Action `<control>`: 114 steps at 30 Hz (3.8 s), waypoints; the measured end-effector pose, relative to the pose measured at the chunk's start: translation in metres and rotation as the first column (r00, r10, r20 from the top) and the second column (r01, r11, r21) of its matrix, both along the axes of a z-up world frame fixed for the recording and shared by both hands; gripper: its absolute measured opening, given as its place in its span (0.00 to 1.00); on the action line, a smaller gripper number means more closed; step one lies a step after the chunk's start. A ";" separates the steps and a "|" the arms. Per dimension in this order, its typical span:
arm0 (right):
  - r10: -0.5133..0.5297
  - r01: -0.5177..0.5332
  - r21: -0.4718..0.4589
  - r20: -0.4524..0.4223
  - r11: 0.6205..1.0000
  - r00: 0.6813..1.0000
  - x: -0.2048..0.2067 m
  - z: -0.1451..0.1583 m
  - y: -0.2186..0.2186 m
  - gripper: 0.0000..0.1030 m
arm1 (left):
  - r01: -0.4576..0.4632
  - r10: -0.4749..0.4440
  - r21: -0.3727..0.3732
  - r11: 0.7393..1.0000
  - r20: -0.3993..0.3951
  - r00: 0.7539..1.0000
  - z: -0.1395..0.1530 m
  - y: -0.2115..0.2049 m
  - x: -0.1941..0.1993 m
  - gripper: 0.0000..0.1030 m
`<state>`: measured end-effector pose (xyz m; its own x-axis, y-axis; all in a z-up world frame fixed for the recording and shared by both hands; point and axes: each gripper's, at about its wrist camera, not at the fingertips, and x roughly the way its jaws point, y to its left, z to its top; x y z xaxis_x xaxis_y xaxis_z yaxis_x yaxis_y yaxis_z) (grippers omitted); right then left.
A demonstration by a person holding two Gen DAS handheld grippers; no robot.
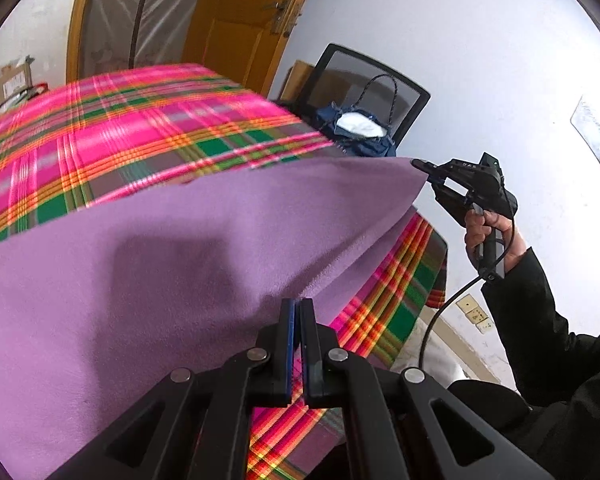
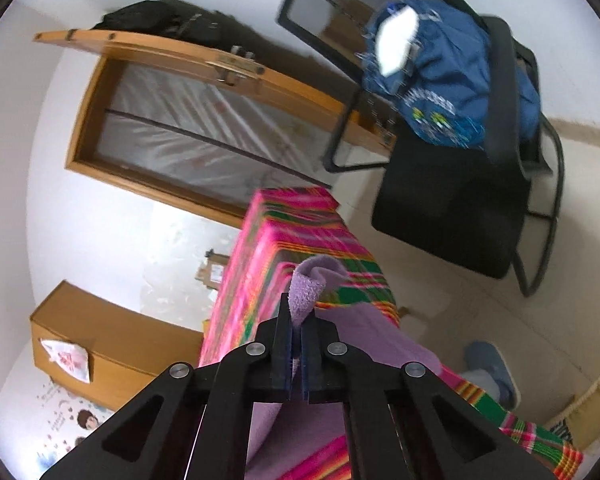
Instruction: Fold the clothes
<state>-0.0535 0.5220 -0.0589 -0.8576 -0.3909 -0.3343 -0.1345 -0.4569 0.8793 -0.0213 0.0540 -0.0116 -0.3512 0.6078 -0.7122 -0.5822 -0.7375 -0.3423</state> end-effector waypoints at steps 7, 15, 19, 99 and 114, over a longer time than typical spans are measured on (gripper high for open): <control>-0.018 0.020 -0.026 0.081 0.999 0.997 0.008 -0.029 0.005 0.03 | 0.013 -0.011 -0.027 1.000 0.070 0.998 -0.025 0.005 0.000 0.02; -0.026 0.026 -0.002 0.062 1.000 0.998 0.012 -0.022 0.006 0.03 | 0.031 -0.030 -0.021 0.999 0.025 0.999 -0.017 0.007 0.003 0.02; -0.037 0.039 -0.009 0.113 0.999 0.993 0.012 -0.038 0.008 0.03 | 0.032 -0.031 -0.008 0.999 0.084 0.996 -0.036 0.007 -0.004 0.02; 0.457 -0.434 0.862 0.286 0.260 0.842 0.040 0.033 -0.219 0.18 | 0.038 -0.041 0.064 0.997 0.044 0.998 -0.038 0.028 0.003 0.02; 0.437 -0.393 0.831 0.207 0.393 0.875 -0.014 0.039 -0.213 0.29 | 0.018 -0.022 0.069 0.997 0.054 0.998 -0.039 0.029 0.000 0.02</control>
